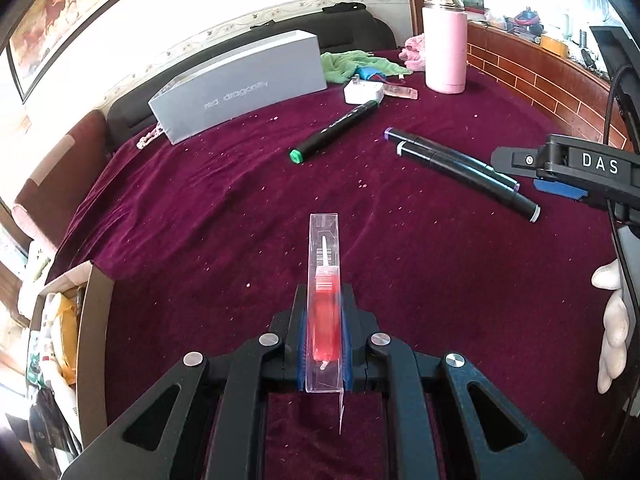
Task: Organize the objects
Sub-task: 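Grasp a black marker with the right gripper and lift it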
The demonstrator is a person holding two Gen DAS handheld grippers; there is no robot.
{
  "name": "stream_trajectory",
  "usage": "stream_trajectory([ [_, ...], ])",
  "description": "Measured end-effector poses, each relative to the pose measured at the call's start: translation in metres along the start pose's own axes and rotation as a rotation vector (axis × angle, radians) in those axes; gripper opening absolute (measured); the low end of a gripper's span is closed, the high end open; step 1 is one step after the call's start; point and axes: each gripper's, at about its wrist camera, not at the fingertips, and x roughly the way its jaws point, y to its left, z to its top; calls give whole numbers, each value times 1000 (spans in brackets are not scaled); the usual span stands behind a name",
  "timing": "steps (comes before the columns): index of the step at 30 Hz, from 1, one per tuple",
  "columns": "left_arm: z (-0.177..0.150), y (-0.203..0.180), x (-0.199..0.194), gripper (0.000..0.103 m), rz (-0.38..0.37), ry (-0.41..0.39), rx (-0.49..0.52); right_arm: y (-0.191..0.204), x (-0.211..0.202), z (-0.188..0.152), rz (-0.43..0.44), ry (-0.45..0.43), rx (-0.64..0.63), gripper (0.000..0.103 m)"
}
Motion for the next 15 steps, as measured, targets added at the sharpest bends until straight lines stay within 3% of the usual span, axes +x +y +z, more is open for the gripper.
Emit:
stream_trajectory([
  [8, -5, 1, 7, 10, -3, 22, -5, 18, 0, -8, -4, -9, -75, 78],
  [15, -9, 3, 14, 10, -4, 43, -13, 15, 3, -9, -14, -4, -60, 78],
])
